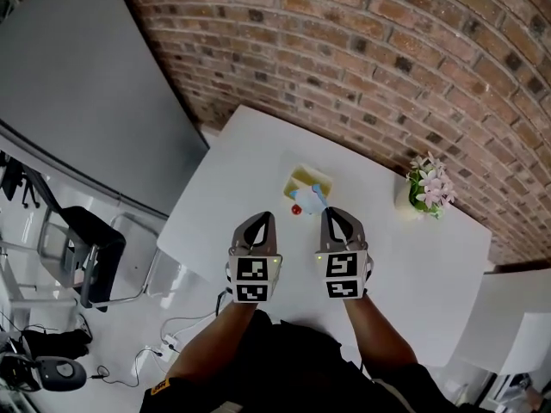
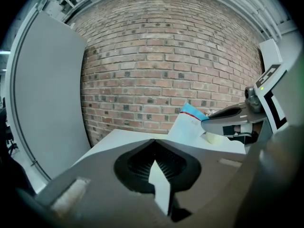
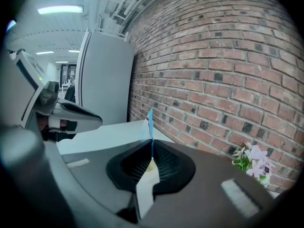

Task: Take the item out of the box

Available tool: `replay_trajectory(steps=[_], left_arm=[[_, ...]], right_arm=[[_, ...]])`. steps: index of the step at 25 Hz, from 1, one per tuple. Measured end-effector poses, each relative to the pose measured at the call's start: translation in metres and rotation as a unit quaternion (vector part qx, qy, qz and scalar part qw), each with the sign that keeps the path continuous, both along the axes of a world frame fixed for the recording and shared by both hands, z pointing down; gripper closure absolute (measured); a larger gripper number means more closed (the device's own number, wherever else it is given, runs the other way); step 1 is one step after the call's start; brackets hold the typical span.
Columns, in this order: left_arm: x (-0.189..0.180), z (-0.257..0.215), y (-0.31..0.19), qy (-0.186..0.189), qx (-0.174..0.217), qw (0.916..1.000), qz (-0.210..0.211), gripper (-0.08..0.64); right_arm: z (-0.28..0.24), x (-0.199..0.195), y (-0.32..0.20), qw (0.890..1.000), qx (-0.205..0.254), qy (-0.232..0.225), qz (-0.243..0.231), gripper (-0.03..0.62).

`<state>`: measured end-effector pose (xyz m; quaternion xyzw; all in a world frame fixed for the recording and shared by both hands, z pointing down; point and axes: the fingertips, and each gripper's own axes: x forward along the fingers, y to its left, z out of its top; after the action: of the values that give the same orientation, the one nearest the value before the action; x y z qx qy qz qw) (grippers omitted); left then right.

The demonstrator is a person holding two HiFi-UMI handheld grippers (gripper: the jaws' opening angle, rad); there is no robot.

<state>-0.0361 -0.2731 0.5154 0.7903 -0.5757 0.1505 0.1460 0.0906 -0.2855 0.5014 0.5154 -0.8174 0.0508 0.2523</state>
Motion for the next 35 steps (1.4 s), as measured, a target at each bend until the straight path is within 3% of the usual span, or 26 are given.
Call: replay_trajectory(steps=[8, 18, 28, 35], left_arm=[[-0.018, -0.013, 0.030, 0.000, 0.010, 0.9990, -0.044, 0.555], [-0.054, -0.030, 0.077, 0.008, 0.022, 0.9957, -0.090, 0.555], [-0.088, -0.042, 0.118, 0.042, 0.034, 0.9958, -0.075, 0.555], [-0.105, -0.050, 0.159, 0.053, 0.036, 0.9975, -0.030, 0.555]], right_arm=[[-0.013, -0.019, 0.023, 0.999, 0.003, -0.033, -0.037, 0.580], [-0.015, -0.071, 0.064, 0.993, -0.010, -0.055, -0.103, 0.580], [-0.018, -0.109, 0.110, 0.993, -0.018, -0.060, -0.099, 0.580], [-0.018, -0.129, 0.158, 0.996, -0.026, -0.063, -0.064, 0.581]])
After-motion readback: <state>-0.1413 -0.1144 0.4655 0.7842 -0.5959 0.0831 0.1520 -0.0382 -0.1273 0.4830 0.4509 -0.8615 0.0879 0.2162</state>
